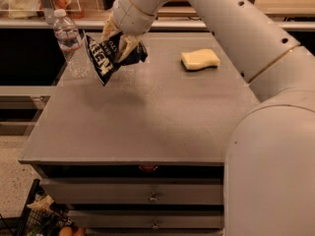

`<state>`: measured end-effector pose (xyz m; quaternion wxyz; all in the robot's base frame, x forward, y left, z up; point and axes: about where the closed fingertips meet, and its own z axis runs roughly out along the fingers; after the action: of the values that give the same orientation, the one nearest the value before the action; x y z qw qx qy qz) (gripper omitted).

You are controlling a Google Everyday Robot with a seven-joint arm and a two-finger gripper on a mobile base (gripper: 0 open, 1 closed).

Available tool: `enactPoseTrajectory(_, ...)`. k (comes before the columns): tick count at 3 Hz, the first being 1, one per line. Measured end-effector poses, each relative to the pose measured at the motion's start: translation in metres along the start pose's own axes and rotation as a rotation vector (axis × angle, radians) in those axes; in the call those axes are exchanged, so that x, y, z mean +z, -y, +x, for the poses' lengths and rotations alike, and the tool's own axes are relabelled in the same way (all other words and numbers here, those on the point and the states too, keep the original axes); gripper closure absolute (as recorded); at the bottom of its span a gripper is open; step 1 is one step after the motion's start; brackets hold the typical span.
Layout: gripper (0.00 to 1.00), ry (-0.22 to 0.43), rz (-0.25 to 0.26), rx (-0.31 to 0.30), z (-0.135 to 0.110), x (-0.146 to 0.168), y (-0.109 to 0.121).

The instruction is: Move blue chip bag near water bottle

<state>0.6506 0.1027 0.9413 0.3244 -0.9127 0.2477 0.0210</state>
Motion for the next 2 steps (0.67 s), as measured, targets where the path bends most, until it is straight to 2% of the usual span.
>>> enactPoseTrajectory(2, 1.0, 0.094, -0.012, -0.105, -0.019, 0.024, 0.009)
